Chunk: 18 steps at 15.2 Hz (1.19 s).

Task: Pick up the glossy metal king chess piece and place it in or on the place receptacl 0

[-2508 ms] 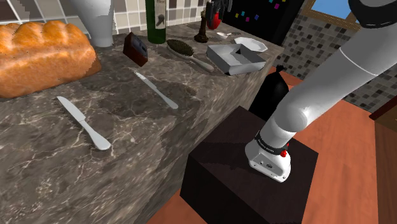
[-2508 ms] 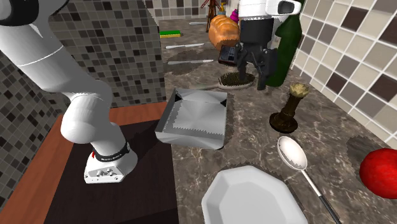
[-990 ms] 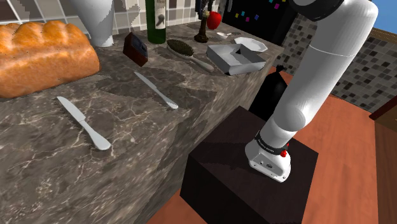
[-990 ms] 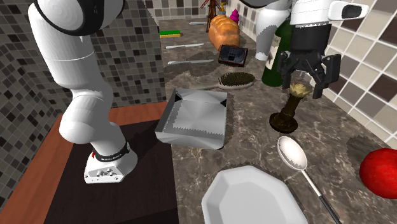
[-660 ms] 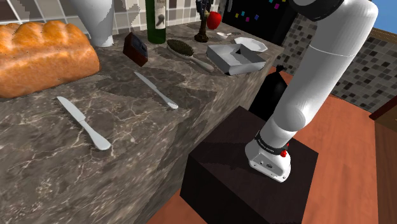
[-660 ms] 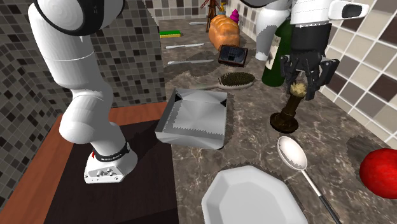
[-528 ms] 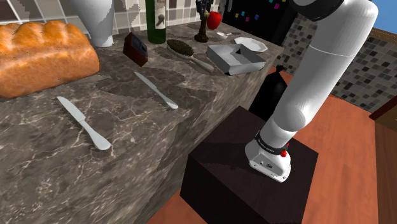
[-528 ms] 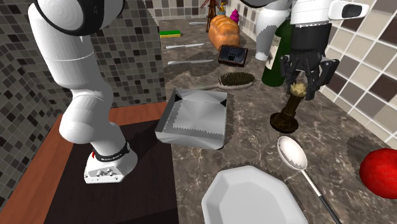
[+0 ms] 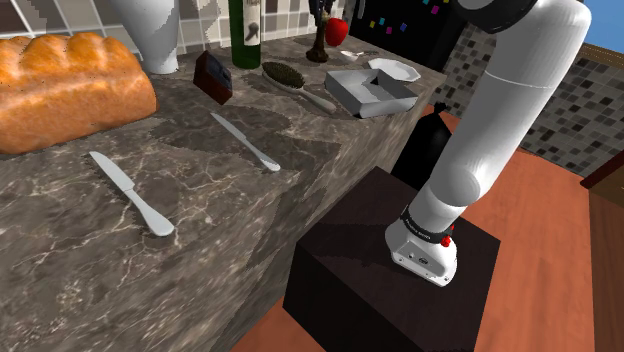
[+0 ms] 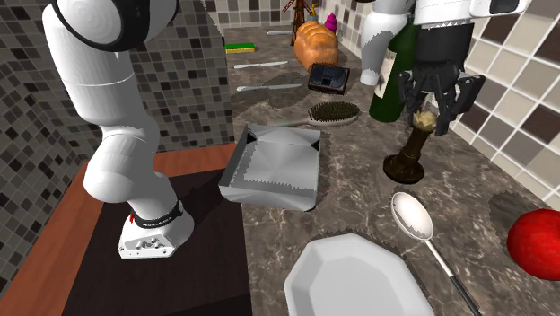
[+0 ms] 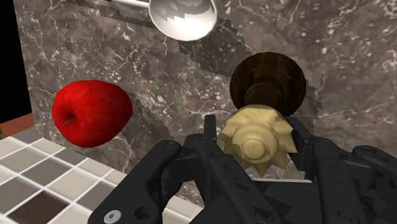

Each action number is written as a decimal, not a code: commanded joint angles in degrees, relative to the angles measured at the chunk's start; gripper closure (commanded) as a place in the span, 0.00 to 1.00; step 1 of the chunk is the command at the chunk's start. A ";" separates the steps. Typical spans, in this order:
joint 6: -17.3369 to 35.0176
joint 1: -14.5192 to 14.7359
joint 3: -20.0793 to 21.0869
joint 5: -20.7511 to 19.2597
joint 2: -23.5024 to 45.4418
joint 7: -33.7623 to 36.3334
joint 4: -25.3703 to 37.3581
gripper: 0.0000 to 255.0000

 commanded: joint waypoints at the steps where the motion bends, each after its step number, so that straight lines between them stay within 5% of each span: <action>1: -1.66 0.04 0.02 0.06 0.03 -0.38 1.73 1.00; 18: -17.46 -0.34 -0.22 1.13 7.10 -4.65 25.10 1.00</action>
